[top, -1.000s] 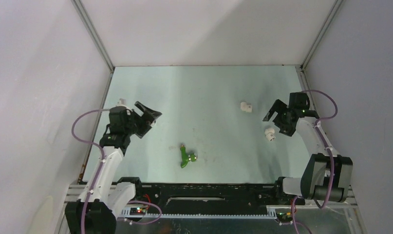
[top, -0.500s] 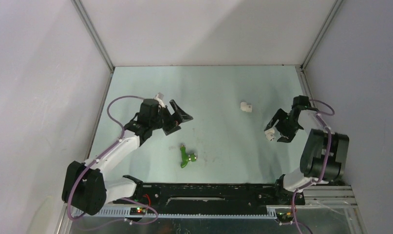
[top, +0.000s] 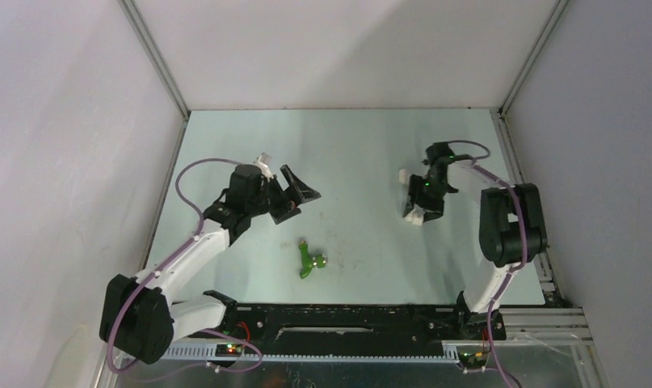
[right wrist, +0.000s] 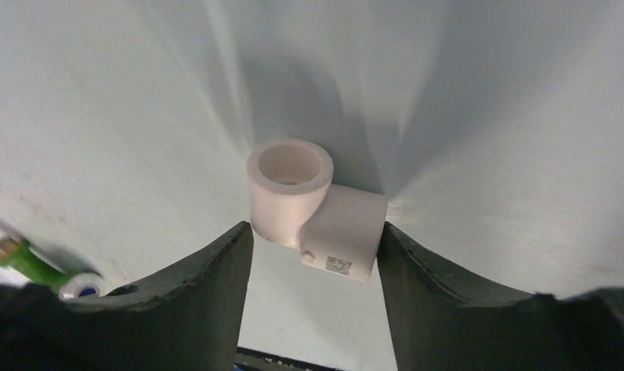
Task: Install the water faucets
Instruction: Pick up the adaptor at the center of the board.
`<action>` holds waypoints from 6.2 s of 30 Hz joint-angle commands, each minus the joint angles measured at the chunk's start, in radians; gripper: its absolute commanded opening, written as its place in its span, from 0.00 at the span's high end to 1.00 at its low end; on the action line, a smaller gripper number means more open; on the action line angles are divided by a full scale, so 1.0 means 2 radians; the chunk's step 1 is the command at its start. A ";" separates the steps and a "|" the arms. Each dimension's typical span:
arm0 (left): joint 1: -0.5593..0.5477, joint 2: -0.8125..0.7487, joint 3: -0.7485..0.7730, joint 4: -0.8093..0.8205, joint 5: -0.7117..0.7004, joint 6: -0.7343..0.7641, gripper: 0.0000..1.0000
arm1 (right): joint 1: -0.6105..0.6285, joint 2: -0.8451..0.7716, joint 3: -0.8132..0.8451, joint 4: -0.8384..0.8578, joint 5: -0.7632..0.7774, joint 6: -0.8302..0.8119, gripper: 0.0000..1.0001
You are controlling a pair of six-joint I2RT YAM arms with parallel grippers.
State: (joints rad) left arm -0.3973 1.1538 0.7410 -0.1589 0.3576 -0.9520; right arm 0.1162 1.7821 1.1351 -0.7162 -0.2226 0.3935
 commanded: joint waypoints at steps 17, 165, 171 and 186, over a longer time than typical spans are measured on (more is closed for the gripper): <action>-0.015 0.074 -0.005 0.050 0.049 -0.022 0.02 | 0.098 -0.001 0.024 -0.016 -0.171 0.031 0.21; -0.022 -0.046 -0.078 0.237 0.201 -0.041 0.27 | 0.180 -0.076 0.024 0.268 -0.508 0.208 1.00; -0.029 -0.025 -0.073 0.280 0.206 -0.064 0.44 | 0.187 -0.075 0.024 0.265 -0.511 0.208 1.00; -0.035 -0.017 -0.076 0.279 0.196 -0.061 0.34 | 0.192 -0.077 0.024 0.254 -0.522 0.196 1.00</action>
State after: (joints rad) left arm -0.4629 1.1297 0.5831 0.3477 0.7383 -1.0798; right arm 0.4976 1.6417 1.1492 -0.2218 -1.2312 0.7956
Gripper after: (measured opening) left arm 0.680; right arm 0.040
